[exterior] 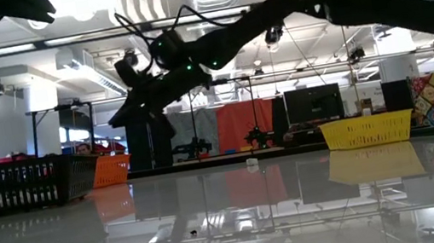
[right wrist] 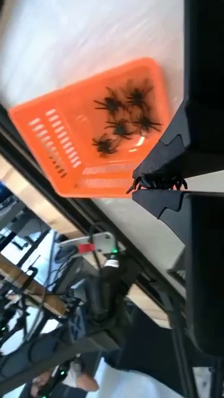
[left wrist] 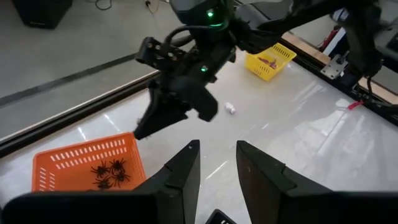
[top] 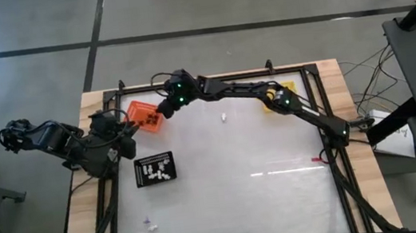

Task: Sort Halloween decoration
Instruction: Put the black spider toy into the orange bin

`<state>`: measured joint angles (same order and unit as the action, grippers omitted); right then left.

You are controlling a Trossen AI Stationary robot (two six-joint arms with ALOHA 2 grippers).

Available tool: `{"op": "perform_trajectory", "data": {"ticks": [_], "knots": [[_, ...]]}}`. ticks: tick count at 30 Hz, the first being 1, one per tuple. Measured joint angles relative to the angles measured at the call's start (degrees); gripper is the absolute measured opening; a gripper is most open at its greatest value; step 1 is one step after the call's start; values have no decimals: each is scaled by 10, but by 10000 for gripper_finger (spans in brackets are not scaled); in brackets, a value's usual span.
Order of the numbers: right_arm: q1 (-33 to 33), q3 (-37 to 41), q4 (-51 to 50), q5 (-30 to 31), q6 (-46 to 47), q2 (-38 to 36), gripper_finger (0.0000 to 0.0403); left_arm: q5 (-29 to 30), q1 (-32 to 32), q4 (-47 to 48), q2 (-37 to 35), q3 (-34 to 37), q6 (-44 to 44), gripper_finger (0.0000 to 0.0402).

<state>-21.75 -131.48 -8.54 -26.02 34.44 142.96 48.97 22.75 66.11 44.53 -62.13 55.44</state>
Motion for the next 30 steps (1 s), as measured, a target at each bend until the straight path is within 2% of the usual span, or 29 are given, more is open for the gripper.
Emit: {"op": "perform_trajectory", "data": {"ticks": [3,12,24,30], "knots": [[-3,-36,-6,-1,4,24,11,0,0,0,0,0,6,87],[-12,-31,9,0,33,47,11,0,0,0,0,0,11,87],[-22,-31,76,-10,95,68,13,0,0,-1,1,0,23,87],[-22,-31,102,-10,93,68,34,0,0,-5,1,0,23,87]]}}
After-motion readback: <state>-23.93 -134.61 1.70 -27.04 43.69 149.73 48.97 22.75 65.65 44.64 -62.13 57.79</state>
